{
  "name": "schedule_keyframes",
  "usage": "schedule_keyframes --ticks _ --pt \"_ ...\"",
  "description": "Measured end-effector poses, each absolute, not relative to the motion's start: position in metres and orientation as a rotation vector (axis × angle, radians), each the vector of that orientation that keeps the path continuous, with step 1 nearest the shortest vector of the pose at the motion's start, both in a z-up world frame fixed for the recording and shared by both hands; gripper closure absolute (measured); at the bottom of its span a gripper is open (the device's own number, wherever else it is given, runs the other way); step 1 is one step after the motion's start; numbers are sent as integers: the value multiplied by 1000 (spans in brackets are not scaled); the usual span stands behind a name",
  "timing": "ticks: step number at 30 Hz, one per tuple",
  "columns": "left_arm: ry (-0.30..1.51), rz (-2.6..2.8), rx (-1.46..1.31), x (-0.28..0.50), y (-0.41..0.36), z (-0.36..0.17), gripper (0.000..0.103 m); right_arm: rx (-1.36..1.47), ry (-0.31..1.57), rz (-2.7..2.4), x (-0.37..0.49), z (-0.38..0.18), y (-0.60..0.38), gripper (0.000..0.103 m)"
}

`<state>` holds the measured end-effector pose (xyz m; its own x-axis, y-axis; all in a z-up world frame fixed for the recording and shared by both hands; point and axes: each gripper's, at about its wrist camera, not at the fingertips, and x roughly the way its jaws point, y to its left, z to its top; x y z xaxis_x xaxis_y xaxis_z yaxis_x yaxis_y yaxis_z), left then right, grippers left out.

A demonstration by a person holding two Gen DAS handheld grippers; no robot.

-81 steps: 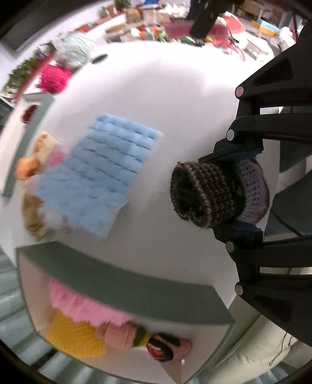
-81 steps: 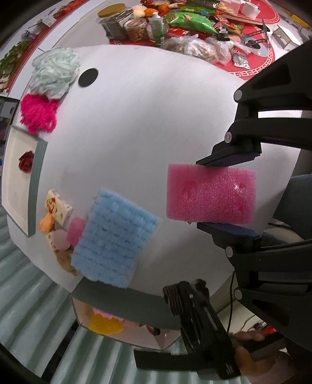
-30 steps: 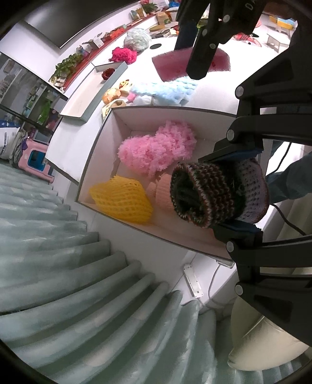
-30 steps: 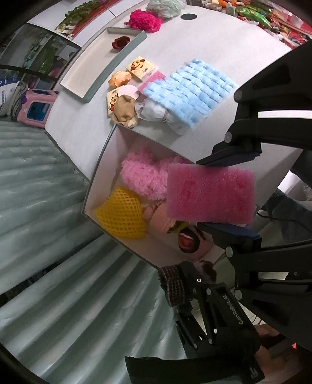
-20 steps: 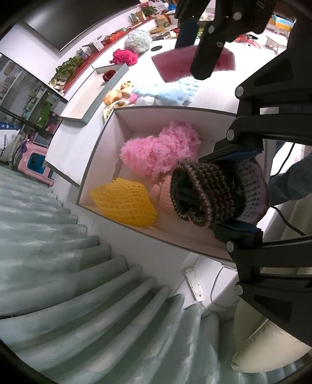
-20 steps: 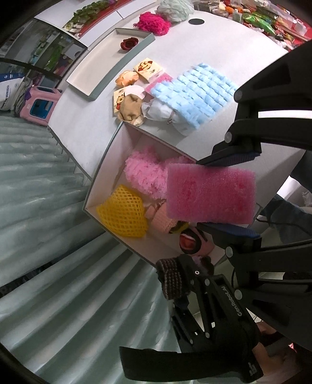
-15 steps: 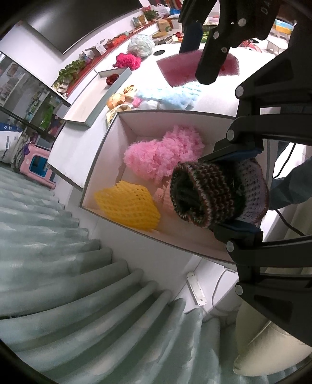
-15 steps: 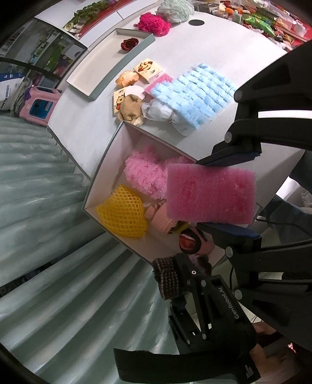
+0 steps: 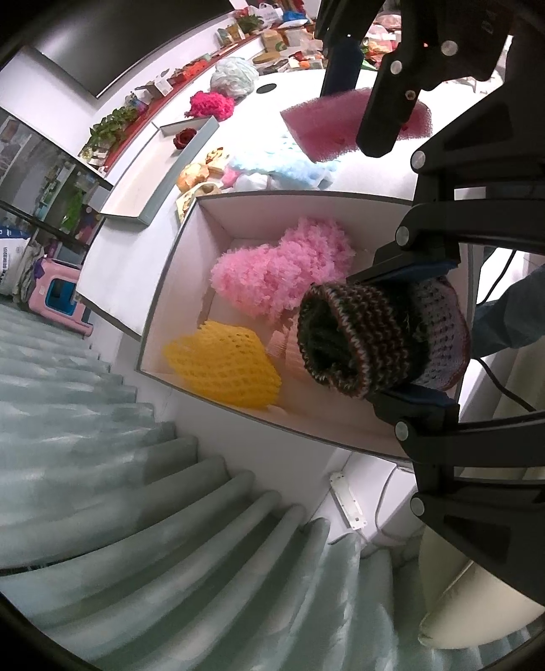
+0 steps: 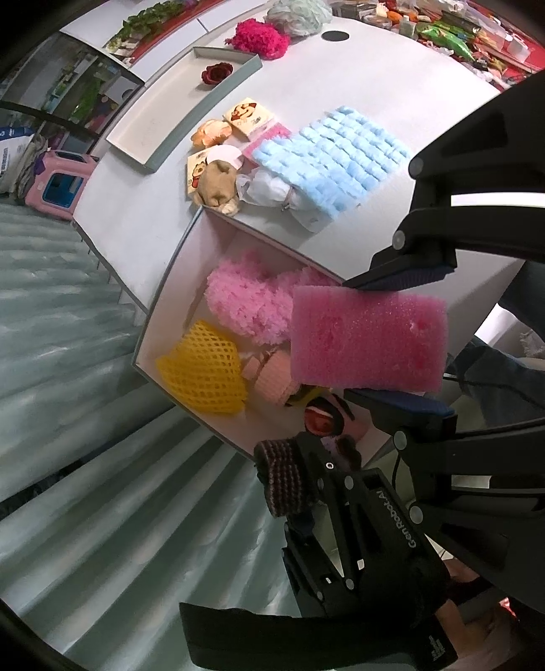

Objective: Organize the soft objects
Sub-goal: 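Lower the knitted cup and pink sponge into the white box and release both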

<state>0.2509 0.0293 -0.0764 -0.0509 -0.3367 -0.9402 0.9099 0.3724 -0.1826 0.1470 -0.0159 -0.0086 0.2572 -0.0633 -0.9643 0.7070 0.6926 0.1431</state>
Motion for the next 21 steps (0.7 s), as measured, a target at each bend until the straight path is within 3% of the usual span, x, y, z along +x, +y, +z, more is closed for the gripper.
schedule_keyframes --ticks 21 --pt "1291 -1097 718 255 24 -112 61 697 1291 -512 163 -52 -7 57"
